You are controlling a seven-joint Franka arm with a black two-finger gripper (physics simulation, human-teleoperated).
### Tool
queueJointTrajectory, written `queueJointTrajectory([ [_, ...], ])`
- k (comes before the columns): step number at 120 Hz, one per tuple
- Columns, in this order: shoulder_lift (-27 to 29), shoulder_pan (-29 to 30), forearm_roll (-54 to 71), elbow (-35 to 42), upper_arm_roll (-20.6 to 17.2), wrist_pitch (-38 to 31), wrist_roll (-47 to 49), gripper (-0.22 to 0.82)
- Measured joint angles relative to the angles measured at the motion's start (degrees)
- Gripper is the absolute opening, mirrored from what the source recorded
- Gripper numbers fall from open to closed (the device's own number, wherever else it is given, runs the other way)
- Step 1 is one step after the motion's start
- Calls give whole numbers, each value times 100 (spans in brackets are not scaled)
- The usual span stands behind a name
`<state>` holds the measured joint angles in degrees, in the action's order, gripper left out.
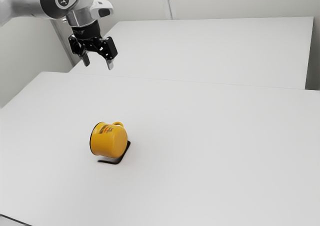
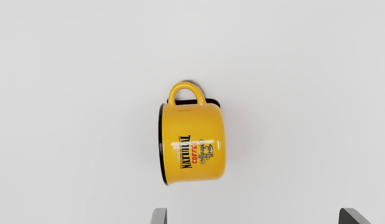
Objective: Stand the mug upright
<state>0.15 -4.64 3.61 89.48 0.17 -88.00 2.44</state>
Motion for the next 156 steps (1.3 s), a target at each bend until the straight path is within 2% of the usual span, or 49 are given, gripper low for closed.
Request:
queueJointTrajectory([
  [47, 244, 16, -30, 362, 1, -10, -16, 60],
  [76, 411, 641, -254, 824, 0, -83, -119, 60],
  [156, 483, 1641, -1743, 2662, 68, -1477, -1525, 60],
])
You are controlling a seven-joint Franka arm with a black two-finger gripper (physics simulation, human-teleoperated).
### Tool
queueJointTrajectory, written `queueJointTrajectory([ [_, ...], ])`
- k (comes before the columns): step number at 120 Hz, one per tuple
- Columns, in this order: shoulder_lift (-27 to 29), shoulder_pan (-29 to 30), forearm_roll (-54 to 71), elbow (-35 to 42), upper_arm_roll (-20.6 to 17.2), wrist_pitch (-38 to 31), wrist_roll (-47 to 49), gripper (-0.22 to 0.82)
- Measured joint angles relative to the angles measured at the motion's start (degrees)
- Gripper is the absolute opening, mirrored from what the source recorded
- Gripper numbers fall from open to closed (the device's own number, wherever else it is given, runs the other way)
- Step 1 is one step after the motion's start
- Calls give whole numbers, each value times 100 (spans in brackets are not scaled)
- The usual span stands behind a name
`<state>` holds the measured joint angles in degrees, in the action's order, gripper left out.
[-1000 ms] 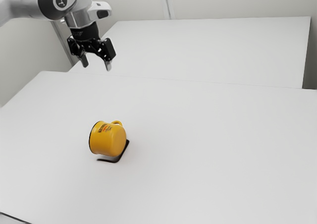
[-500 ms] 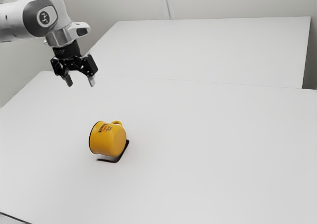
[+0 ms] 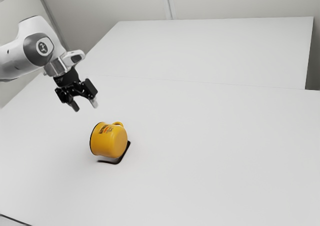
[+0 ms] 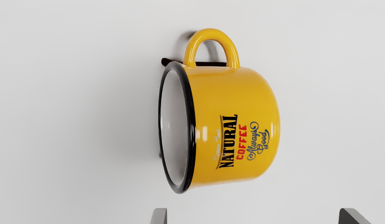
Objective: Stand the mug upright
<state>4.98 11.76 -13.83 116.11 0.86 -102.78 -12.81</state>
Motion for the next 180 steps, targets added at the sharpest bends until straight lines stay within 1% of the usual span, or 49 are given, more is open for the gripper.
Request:
queueJointTrajectory([
  [23, -35, 261, -604, 525, 29, -443, -583, 60],
  [50, -166, 576, -1407, 983, 47, -738, -1323, 60],
  [56, -204, 599, -1609, 1050, 118, -775, -1498, 60],
  [86, -294, 890, -2796, 1455, 200, -825, -2448, 60],
  [105, -363, 871, -3445, 1637, 287, -741, -3035, 60],
  [132, -557, 960, -4328, 1970, 301, -546, -3878, 60],
  [136, -568, 976, -4434, 1982, 301, -501, -3997, 58],
  [143, -577, 1002, -4572, 1992, 301, -426, -4191, 51],
  [167, -573, 1078, -4774, 1984, 297, -287, -4730, 13],
  [180, -565, 1102, -4844, 1979, 294, -252, -4955, -2],
])
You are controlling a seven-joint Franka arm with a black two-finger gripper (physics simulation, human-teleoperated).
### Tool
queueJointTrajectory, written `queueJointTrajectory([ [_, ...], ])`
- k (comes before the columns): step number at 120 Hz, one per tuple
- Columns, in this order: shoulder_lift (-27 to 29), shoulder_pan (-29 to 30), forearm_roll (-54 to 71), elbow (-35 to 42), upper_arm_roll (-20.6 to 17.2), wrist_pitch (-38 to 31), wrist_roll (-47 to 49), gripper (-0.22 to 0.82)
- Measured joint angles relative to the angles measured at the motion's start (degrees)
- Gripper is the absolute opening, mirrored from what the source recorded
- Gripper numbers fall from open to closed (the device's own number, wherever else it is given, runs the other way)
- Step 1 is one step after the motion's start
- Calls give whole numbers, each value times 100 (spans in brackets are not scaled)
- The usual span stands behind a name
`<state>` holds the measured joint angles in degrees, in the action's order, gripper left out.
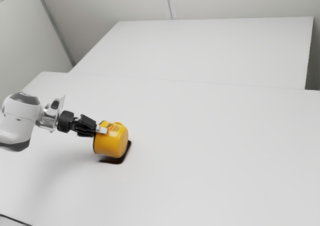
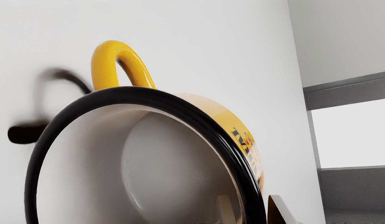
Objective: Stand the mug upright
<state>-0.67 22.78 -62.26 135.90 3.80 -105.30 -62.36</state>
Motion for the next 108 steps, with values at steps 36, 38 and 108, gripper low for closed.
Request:
queueJointTrajectory([
  [36, 212, -23, -31, -2, -1, -43, -440, -15],
  [38, 251, -31, -29, -1, -2, -46, -456, -15],
  [108, 1824, -2032, 4208, -590, -68, -555, 1369, -18],
])
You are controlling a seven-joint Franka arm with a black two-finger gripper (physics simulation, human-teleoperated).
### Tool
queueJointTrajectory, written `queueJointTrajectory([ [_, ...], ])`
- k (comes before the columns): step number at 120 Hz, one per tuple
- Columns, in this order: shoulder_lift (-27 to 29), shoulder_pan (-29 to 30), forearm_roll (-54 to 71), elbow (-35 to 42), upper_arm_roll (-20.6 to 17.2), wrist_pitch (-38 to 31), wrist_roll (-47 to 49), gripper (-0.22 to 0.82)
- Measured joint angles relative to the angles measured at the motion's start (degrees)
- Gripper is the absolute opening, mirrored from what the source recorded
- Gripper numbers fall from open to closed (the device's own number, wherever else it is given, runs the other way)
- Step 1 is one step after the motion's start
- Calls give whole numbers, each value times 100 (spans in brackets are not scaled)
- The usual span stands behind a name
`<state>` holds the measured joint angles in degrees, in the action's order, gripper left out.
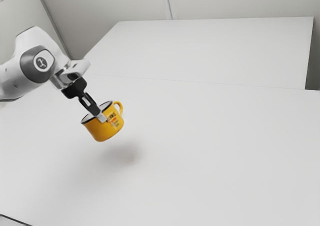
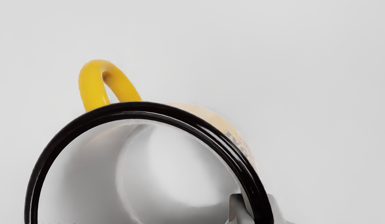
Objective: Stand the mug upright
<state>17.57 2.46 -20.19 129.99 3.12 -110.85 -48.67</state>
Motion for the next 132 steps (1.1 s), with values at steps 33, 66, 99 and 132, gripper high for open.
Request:
queueJointTrajectory([
  [33, 329, -482, 2114, 746, -16, -789, 1689, -18],
  [66, 287, -492, 2966, 1652, -13, -2540, 2941, -18],
  [99, -142, -501, 3093, 1847, -21, -3520, 3792, -18],
  [132, -515, -506, 3078, 1845, -24, -3780, 4333, -18],
])
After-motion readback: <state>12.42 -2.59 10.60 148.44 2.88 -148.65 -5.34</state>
